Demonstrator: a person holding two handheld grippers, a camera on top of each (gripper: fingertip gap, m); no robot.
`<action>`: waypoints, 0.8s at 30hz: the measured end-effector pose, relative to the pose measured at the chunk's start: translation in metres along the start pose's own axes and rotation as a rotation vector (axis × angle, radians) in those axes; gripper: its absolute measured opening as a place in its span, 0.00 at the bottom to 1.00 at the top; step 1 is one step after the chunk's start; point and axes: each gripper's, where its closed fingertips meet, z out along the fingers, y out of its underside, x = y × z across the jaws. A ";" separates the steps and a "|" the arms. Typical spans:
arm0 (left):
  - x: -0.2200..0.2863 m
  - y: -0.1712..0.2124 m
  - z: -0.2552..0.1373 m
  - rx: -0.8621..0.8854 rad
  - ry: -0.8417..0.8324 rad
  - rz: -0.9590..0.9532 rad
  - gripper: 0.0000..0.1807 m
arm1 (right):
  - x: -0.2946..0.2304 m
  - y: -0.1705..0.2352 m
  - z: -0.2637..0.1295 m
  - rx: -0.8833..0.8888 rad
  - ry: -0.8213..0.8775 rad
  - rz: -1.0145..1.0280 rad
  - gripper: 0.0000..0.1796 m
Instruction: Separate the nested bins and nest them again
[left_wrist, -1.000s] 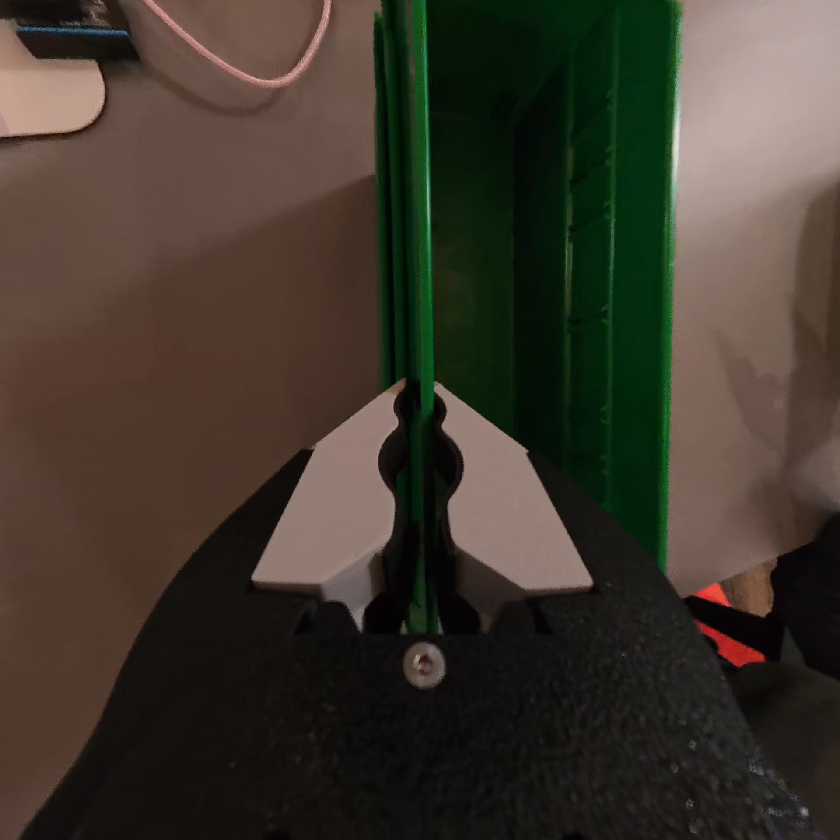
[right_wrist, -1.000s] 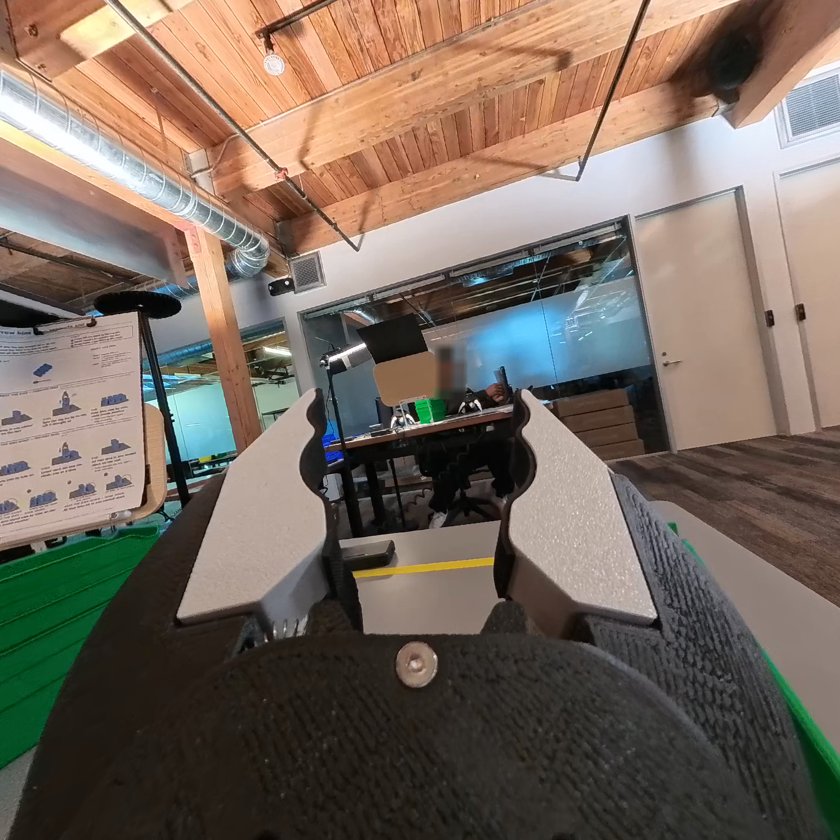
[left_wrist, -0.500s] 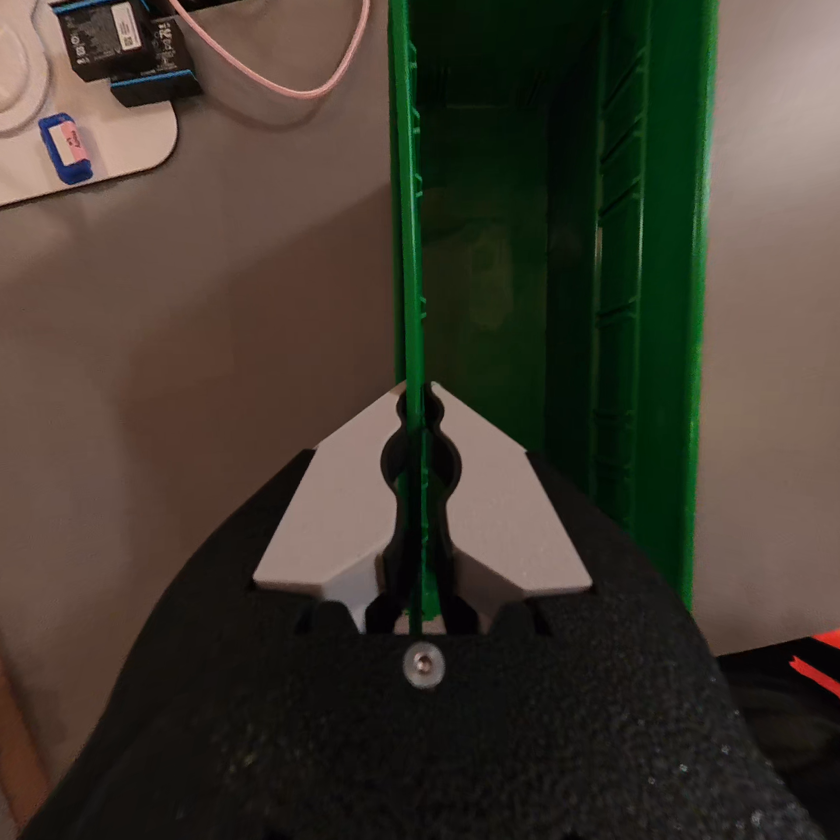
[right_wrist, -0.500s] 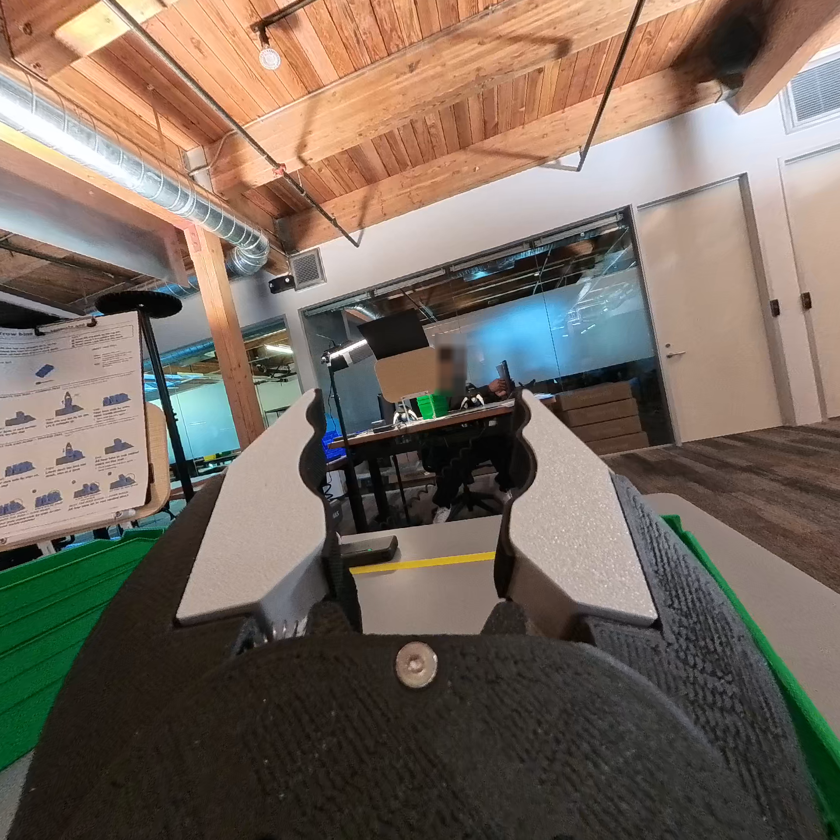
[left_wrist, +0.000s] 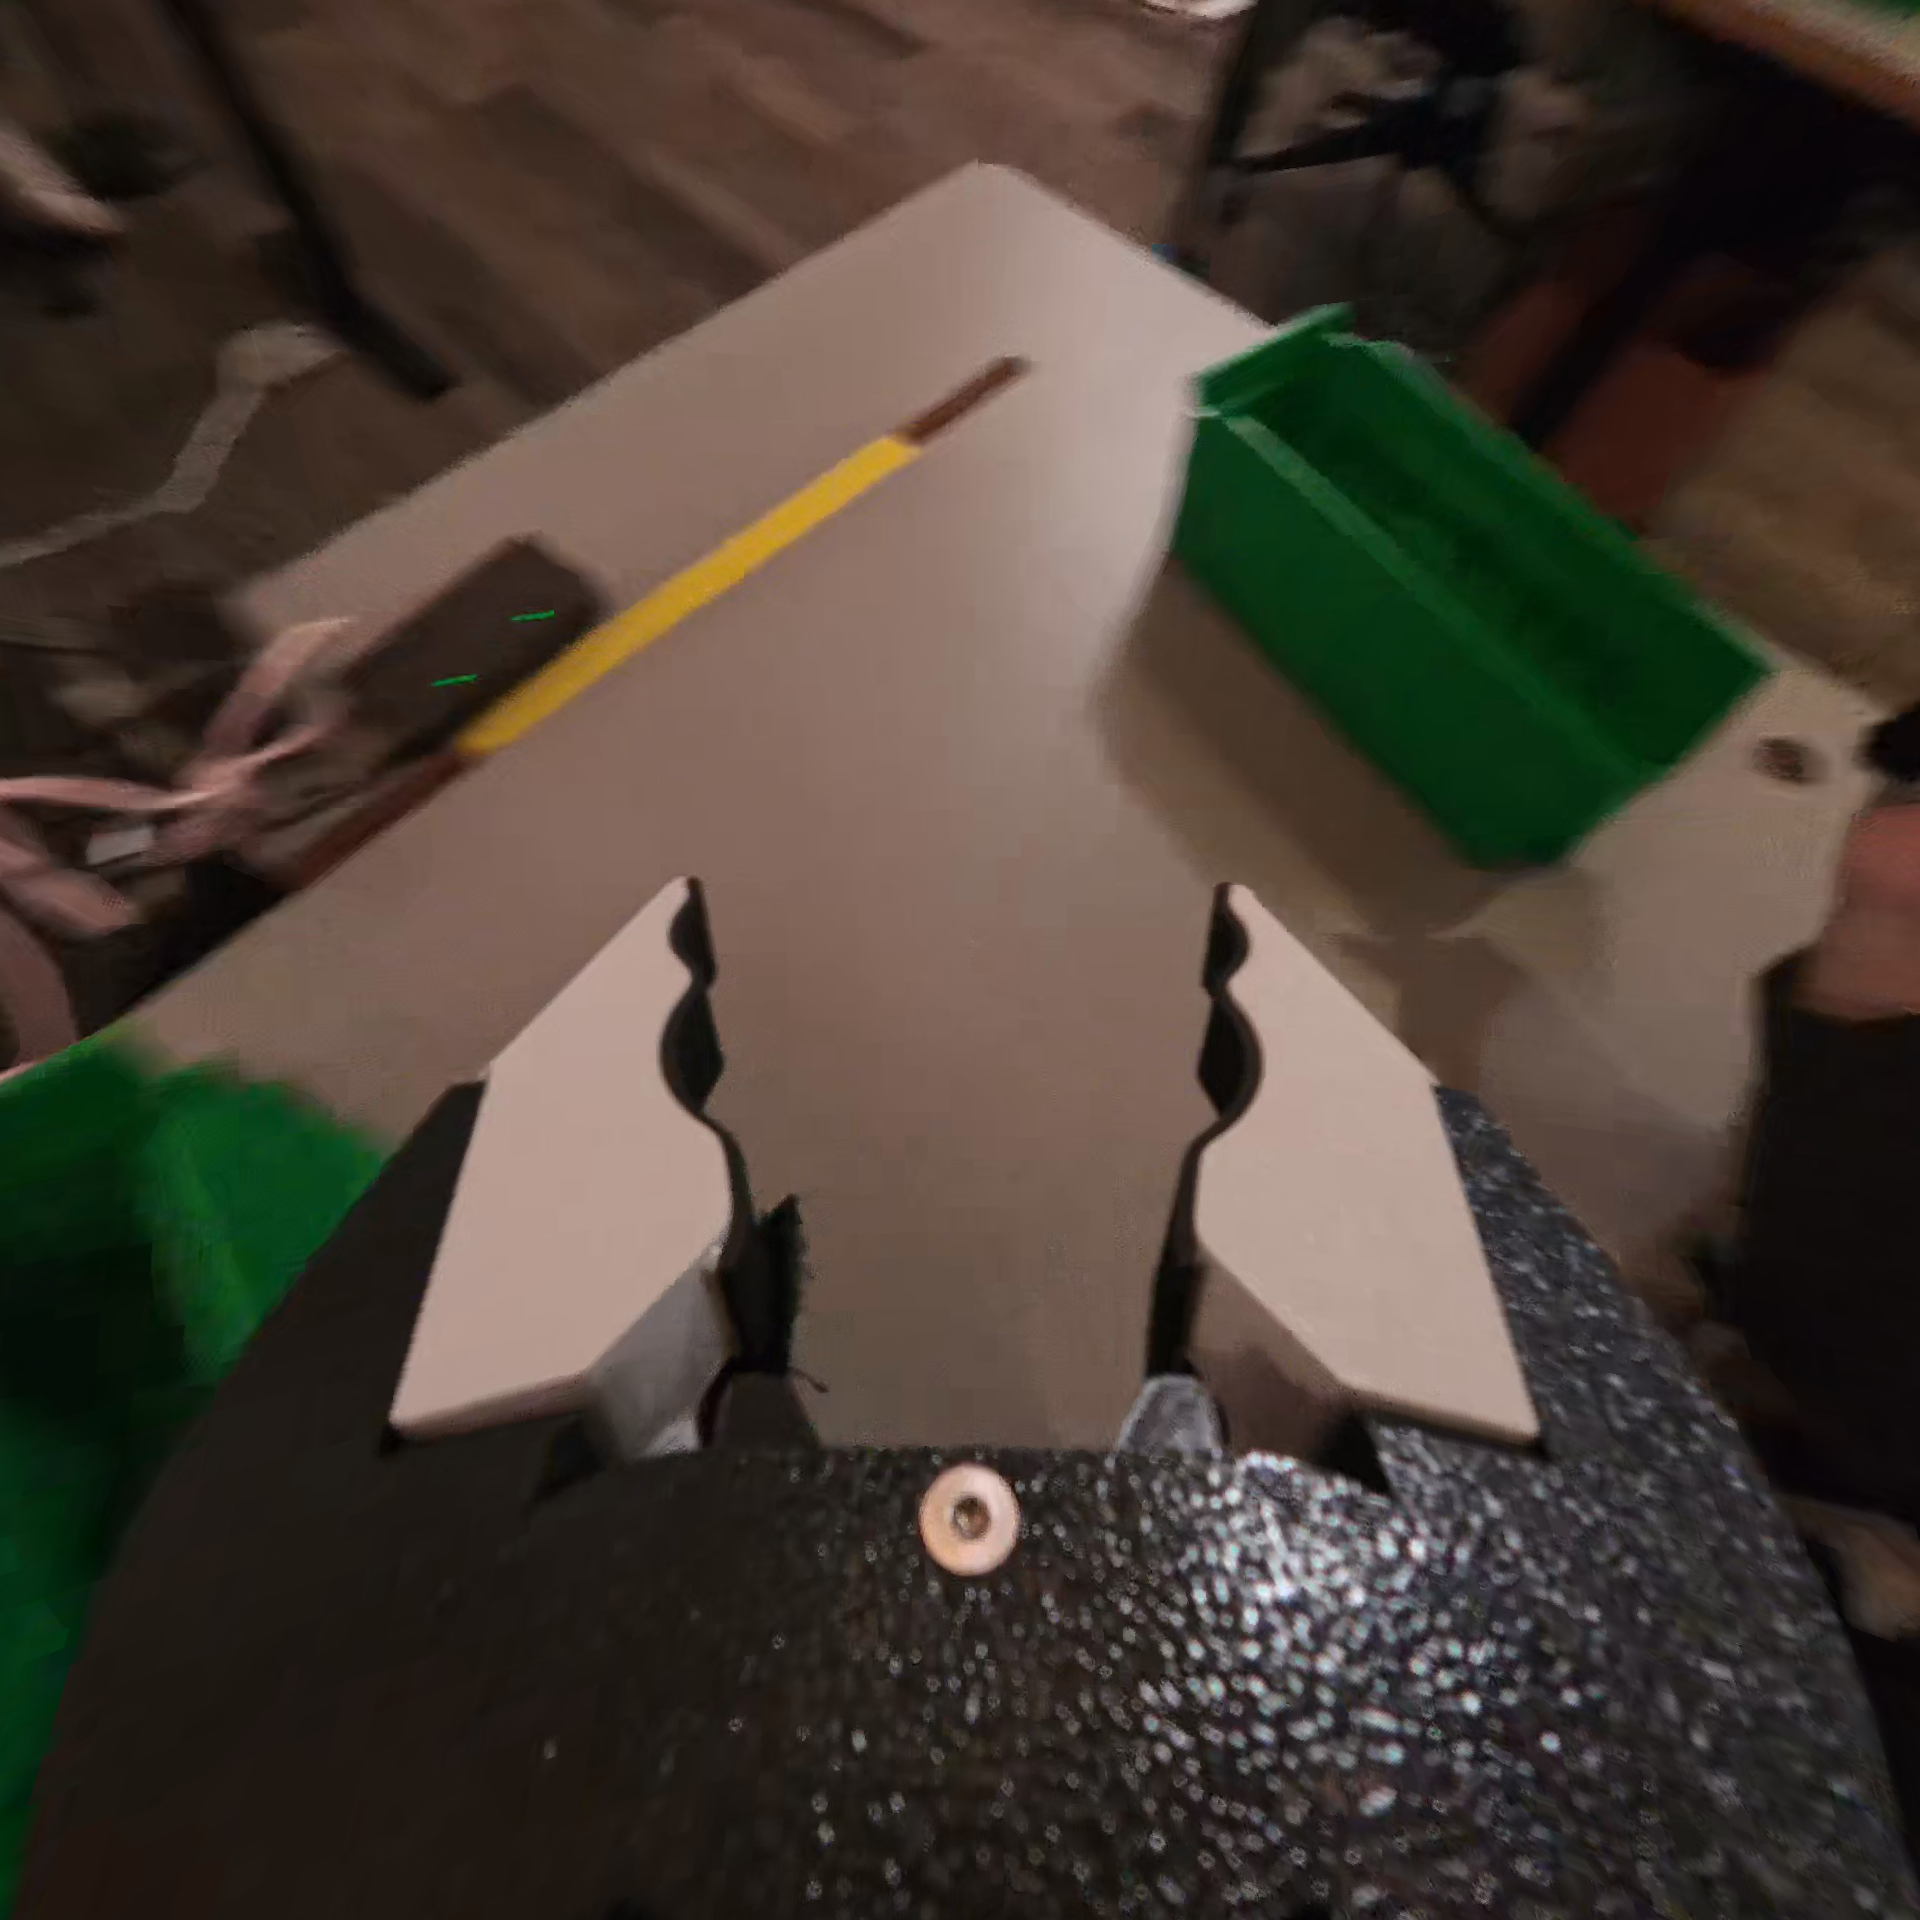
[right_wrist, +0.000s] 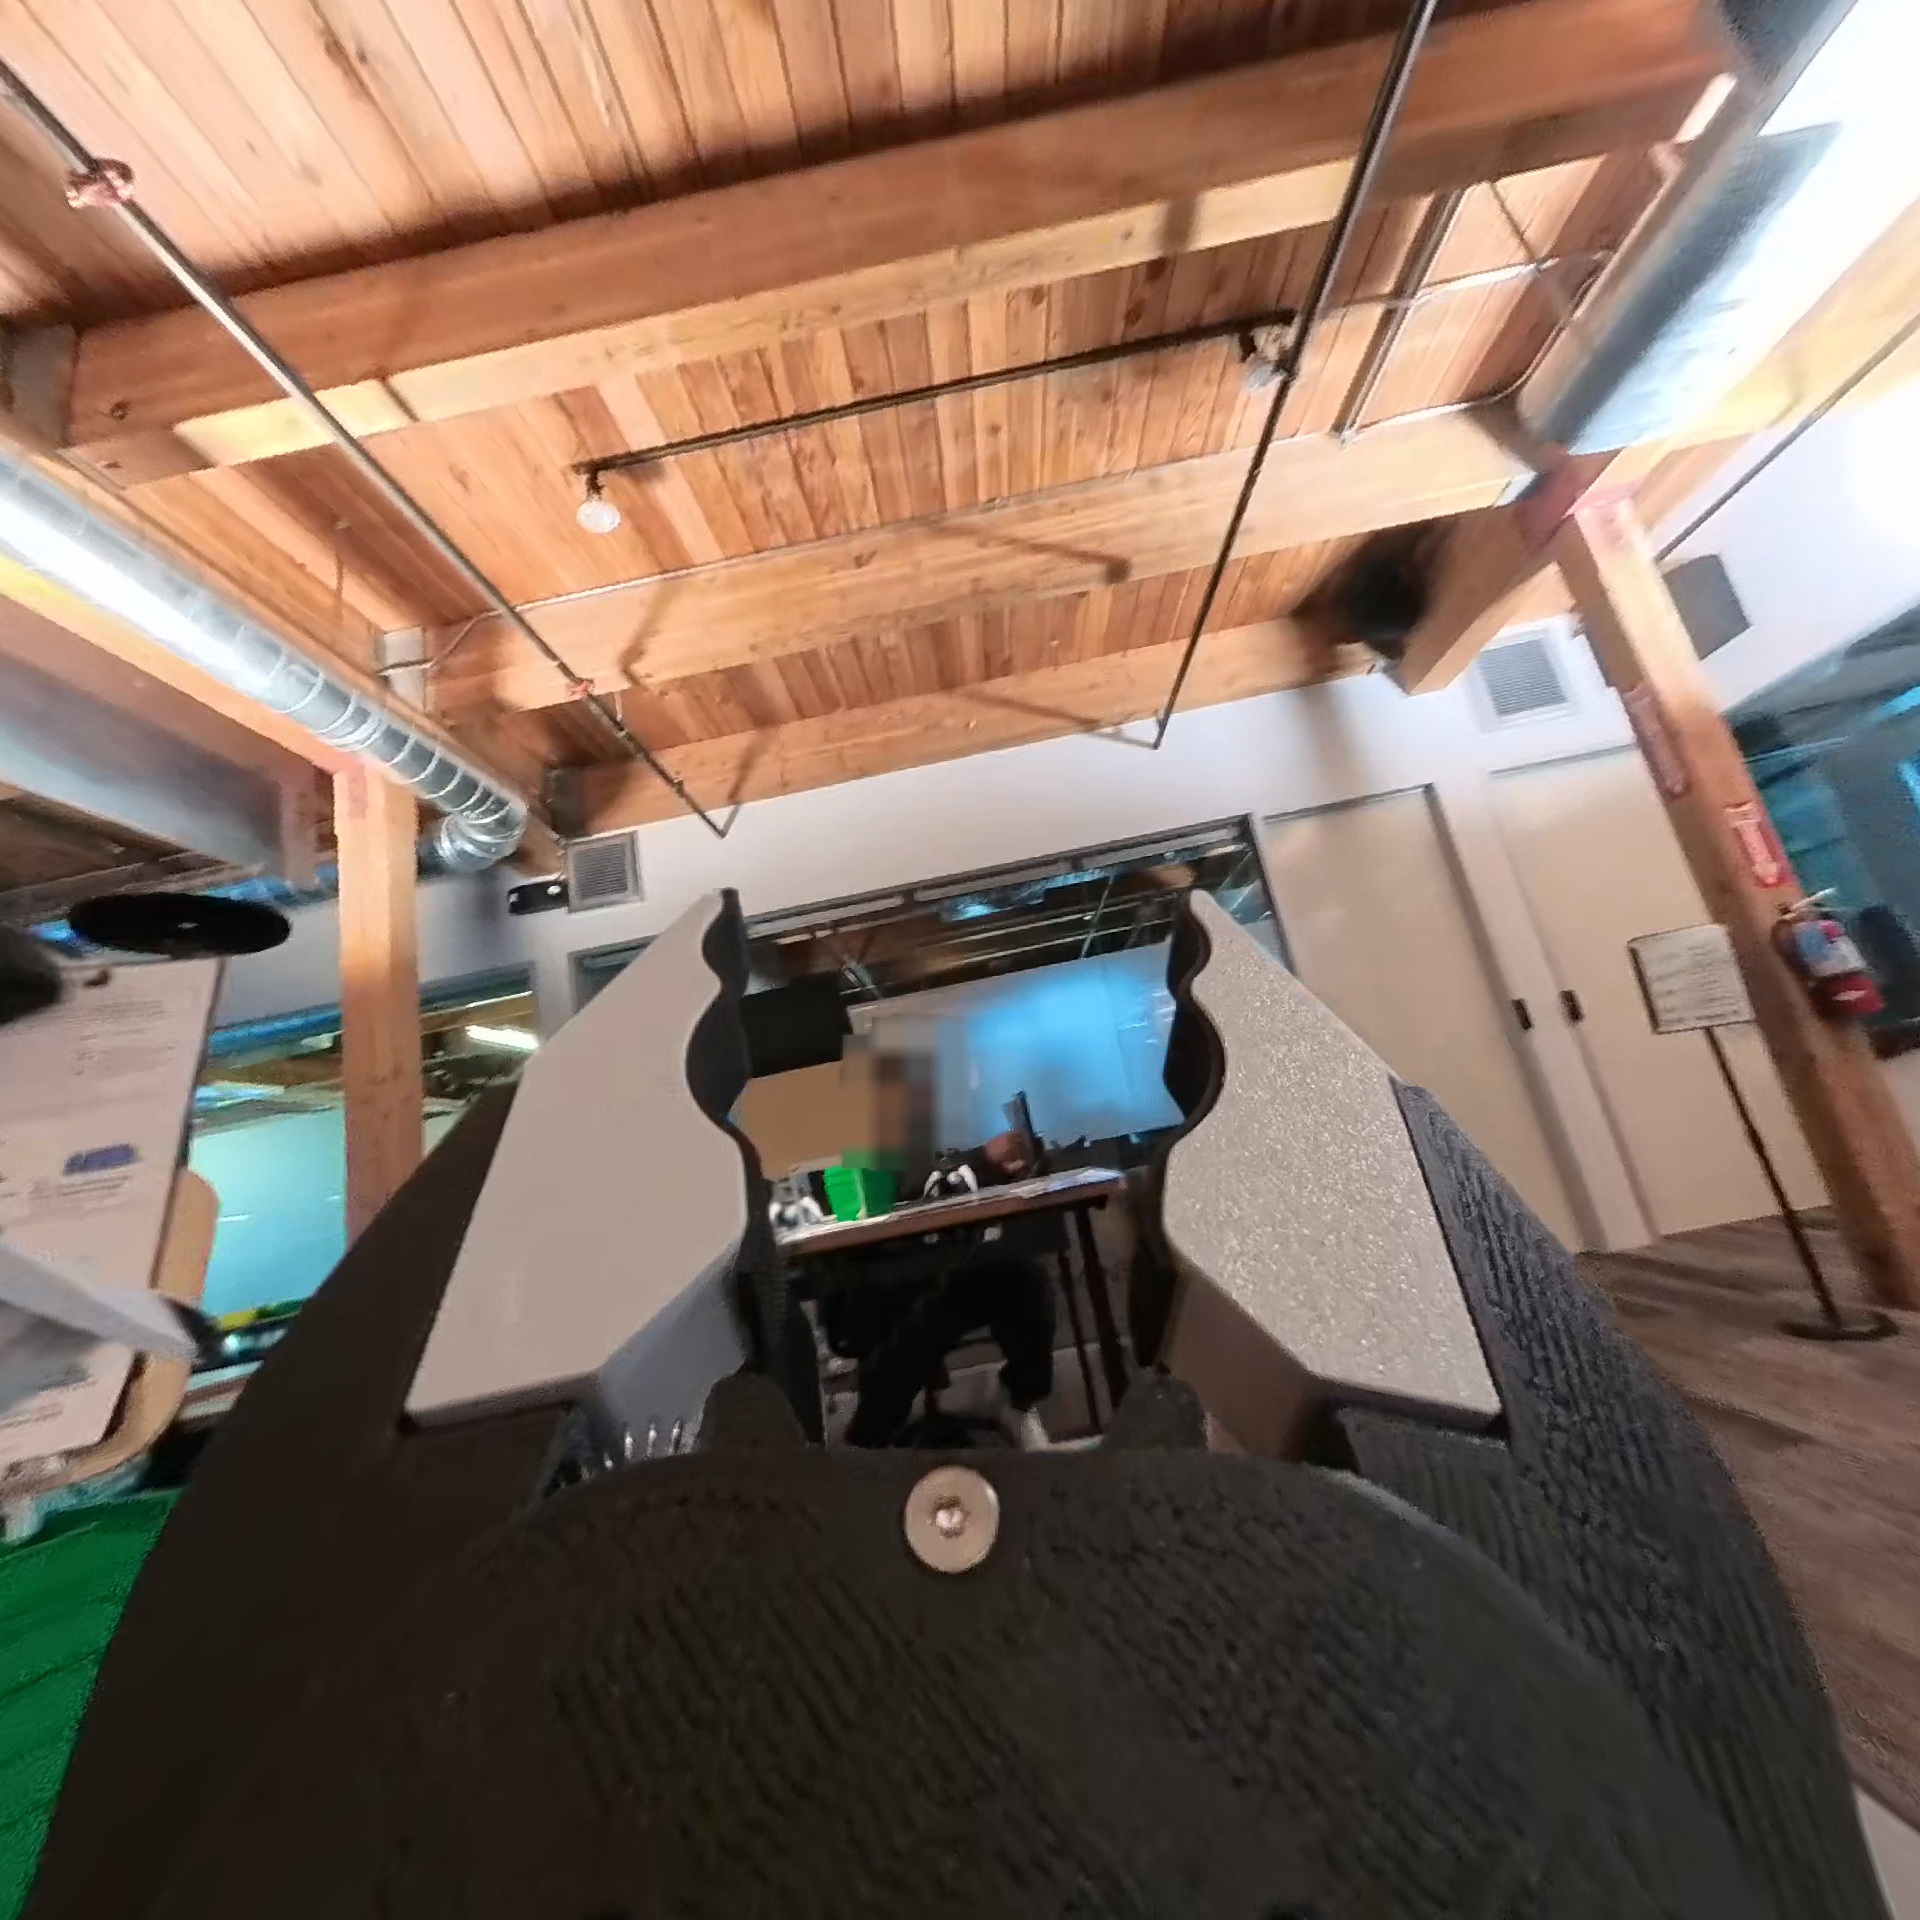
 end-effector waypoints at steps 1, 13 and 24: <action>0.029 -0.008 0.022 -0.038 0.097 -0.011 0.55 | 0.006 -0.011 -0.004 0.005 0.019 -0.008 0.45; 0.206 -0.006 0.262 -0.572 0.266 -0.178 0.58 | 0.054 -0.084 -0.055 0.026 0.145 -0.083 0.45; 0.185 0.023 0.288 -0.689 0.135 -0.075 0.02 | 0.068 -0.072 -0.057 -0.037 0.244 -0.161 0.39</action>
